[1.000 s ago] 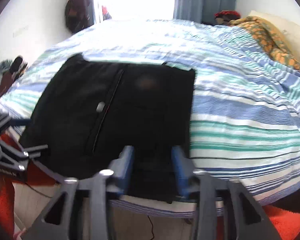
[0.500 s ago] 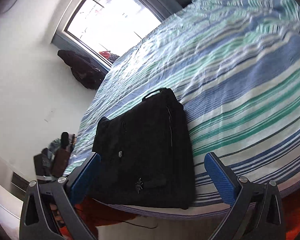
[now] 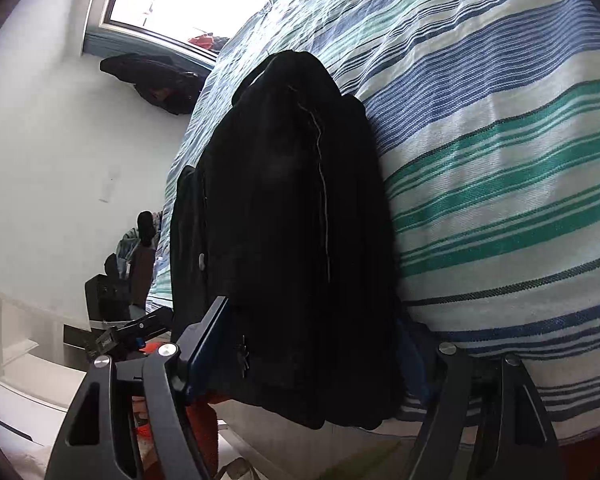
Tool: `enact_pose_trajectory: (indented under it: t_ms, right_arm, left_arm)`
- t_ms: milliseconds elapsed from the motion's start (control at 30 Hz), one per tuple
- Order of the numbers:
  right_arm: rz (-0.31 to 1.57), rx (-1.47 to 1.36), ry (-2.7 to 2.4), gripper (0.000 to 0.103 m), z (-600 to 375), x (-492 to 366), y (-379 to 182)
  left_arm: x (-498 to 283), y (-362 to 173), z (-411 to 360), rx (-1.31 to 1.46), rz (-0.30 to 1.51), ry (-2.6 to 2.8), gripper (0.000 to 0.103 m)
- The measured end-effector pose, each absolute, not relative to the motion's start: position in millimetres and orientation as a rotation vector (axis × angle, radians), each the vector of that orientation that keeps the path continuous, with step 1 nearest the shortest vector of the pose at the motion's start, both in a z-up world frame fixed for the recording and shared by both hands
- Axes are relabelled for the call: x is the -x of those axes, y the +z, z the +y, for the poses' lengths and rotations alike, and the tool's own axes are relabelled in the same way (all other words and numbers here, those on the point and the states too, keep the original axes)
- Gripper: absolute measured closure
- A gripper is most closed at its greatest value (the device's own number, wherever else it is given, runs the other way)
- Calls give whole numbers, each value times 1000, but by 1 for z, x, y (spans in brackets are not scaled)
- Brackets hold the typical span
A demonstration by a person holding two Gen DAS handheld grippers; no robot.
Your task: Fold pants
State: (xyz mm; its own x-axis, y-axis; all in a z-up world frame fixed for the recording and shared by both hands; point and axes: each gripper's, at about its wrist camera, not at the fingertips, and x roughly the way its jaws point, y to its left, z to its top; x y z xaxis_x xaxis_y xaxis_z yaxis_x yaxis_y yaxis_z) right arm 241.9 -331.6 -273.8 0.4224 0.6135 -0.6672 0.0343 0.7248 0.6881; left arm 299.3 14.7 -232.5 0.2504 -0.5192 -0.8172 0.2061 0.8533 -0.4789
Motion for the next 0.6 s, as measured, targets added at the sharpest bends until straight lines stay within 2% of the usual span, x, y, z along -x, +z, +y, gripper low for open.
enact_pose_trajectory:
  t_ms: [33, 67, 167, 333, 600]
  right_arm:
    - [1086, -650, 389, 54, -327, -240, -269]
    - [1073, -604, 381, 59, -321, -238, -261]
    - [1018, -460, 364, 66, -298, -230, -233]
    - [911, -421, 395, 69, -275, -222, -197]
    - [841, -432, 517, 70, -252, -267, -145]
  left_arm:
    - [-297, -228, 12, 247, 1218, -467, 30]
    - [-296, -224, 10, 198, 1204, -430, 45]
    - [-288, -204, 5, 147, 1154, -400, 73]
    - [-280, -169, -3, 117, 1046, -441, 82]
    - [-327, -109, 7, 128, 921, -462, 83]
